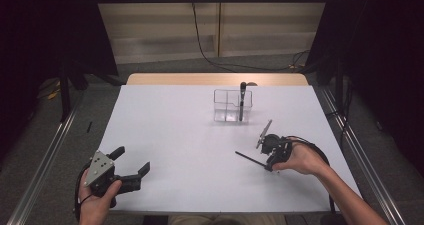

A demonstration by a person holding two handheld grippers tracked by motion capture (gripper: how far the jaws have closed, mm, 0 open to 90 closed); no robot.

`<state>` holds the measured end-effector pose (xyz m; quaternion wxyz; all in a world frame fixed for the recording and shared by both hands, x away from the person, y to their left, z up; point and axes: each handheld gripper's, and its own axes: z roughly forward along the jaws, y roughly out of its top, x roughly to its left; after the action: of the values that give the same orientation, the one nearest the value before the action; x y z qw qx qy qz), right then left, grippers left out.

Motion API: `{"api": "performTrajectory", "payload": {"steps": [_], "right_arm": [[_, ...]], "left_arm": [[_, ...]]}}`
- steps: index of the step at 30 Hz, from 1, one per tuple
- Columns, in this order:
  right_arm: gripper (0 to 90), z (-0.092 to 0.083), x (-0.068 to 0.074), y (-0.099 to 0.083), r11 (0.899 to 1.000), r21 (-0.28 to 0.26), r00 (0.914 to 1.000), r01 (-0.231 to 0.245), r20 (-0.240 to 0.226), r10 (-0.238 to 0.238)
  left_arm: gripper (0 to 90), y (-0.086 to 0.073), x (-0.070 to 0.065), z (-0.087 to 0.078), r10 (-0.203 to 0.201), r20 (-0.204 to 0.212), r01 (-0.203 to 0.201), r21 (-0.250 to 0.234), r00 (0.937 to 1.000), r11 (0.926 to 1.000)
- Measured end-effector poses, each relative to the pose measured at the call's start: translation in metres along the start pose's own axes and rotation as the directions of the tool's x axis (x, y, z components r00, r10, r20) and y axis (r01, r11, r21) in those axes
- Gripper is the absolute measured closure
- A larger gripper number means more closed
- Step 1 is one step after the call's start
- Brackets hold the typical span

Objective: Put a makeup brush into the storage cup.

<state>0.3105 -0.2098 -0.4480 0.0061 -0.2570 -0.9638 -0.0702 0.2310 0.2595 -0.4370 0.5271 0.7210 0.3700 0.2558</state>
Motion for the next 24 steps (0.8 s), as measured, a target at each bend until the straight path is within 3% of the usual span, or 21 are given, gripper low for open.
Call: {"api": "performTrajectory", "payload": {"steps": [10, 24], "right_arm": [[86.0, 0.0002, -0.0030, 0.0010, 1.000, 0.012, 0.9999, -0.014, -0.006, 0.014], [86.2, -0.0006, -0.0055, -0.0039, 0.998, -0.027, 0.9981, -0.054, -0.032, 0.053]], "left_arm": [[2.5, 0.0002, 0.0001, -0.0010, -0.002, -0.003, 0.002, -0.004, 1.0000, 1.0000], [2.5, 0.0002, 0.0001, -0.0009, -0.001, -0.002, 0.001, -0.002, 1.0000, 1.0000]]}}
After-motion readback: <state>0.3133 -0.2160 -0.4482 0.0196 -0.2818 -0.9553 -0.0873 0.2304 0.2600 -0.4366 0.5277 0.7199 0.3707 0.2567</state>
